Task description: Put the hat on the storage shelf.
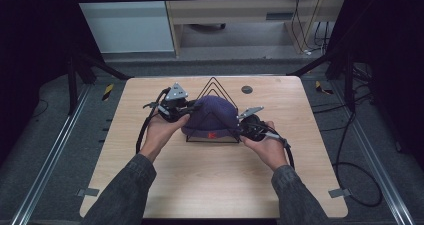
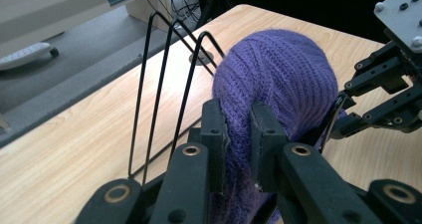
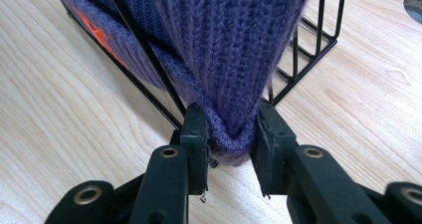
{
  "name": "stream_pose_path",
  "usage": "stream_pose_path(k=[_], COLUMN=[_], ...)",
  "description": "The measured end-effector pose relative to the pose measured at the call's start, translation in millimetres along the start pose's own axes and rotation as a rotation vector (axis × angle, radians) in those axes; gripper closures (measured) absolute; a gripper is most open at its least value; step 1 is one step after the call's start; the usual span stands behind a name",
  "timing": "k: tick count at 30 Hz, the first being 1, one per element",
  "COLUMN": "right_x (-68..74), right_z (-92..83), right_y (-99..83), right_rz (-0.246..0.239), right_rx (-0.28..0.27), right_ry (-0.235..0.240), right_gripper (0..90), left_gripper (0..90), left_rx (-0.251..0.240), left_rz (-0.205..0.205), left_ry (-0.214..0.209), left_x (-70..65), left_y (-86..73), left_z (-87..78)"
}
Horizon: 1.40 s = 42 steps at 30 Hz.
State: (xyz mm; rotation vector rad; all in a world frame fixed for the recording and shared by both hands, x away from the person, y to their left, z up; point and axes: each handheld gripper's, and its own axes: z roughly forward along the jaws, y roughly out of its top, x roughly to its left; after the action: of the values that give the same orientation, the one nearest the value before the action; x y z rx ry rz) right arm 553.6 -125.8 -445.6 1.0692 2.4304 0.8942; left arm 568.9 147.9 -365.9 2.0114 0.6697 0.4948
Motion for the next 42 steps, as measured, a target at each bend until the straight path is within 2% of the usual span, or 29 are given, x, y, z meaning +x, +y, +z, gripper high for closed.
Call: stream_pose_path(k=[15, 18, 23, 26, 34, 42], right_x=[-1.9, -3.1, -4.4, -4.1, -5.2, -3.2], right_z=[2.7, 1.6, 0.2, 1.6, 2.4, 1.9], right_y=[-3.5, -7.1, -10.6, -7.9, -8.3, -8.1], right_rz=[0.007, 0.025, 0.027, 0.014, 0.026, 0.011], right_rx=[0.022, 0.021, 0.011, 0.011, 0.016, 0.021], right_ry=[-0.002, 0.002, 0.022, 0.03, 0.044, 0.039], right_gripper=[62.3, 60.6, 71.4, 74.5, 76.3, 76.8], left_gripper=[78.5, 78.3, 78.2, 78.0, 77.0, 74.6], left_rx=[0.007, 0.006, 0.009, 0.01, 0.024, 0.036], left_rz=[0.005, 0.004, -0.004, -0.014, 0.004, 0.027], left_ry=[-0.001, -0.001, -0.002, -0.004, 0.003, 0.002], left_x=[-1.5, -1.2, -0.9, -0.5, 0.4, 0.0], left_y=[-5.8, -6.3, -6.6, -7.3, -7.5, -10.2], left_z=[2.1, 3.1, 3.5, 5.7, 5.1, 1.2])
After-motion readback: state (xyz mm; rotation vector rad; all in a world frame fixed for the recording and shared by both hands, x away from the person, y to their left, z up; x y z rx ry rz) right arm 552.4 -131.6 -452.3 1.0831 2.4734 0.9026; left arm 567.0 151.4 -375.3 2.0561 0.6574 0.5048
